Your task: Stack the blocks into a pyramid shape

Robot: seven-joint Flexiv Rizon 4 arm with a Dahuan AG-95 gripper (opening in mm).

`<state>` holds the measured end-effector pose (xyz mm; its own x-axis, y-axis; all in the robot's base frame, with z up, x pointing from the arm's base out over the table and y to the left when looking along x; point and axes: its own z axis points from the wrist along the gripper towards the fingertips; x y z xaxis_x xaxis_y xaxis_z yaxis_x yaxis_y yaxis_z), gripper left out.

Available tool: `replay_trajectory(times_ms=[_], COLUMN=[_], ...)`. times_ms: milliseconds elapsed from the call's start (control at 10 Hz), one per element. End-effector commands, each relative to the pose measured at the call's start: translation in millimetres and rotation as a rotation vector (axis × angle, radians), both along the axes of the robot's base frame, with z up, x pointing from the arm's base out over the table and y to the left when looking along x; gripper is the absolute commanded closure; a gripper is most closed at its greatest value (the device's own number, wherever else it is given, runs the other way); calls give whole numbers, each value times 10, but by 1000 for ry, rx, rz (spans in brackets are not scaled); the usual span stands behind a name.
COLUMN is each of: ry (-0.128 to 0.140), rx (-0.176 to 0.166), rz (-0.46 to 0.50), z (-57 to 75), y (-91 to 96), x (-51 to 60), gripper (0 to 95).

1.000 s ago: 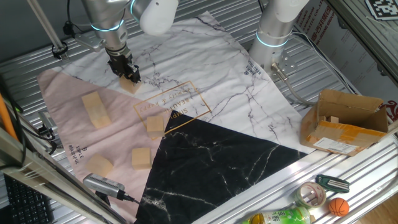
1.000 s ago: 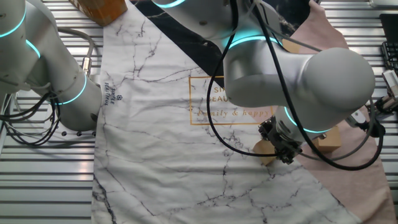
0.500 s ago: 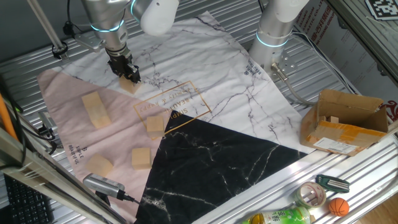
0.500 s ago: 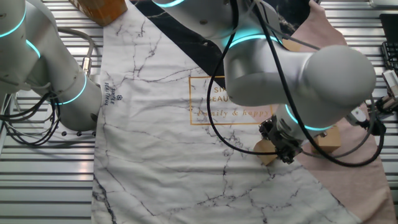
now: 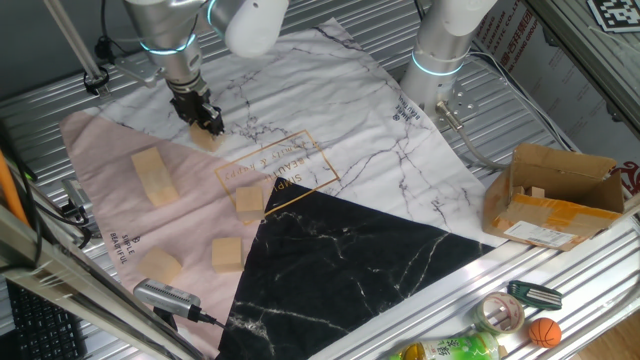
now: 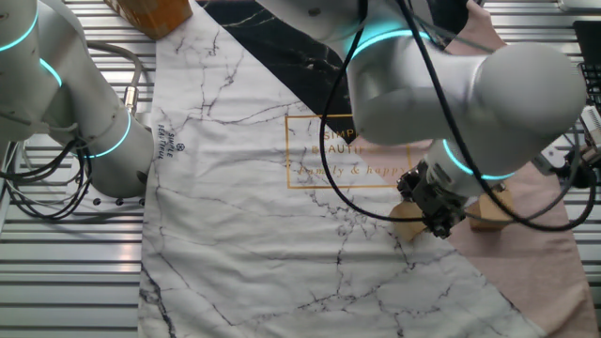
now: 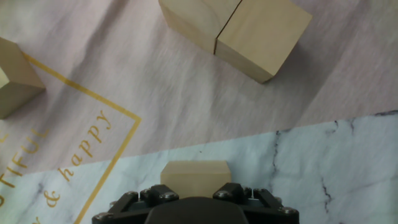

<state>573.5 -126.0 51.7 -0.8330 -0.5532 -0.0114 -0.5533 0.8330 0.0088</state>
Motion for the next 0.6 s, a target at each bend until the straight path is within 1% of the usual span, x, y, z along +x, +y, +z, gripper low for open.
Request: replay_trajectory(times_ms=[100,400,500,600], ry=[7,19,19,19], rx=[4,-2,-2,7], rz=[4,2,4,7], z=[64,226,246,244], y=[54,183,208,215], x=[56,161,186,199], gripper=[950,950,950,950])
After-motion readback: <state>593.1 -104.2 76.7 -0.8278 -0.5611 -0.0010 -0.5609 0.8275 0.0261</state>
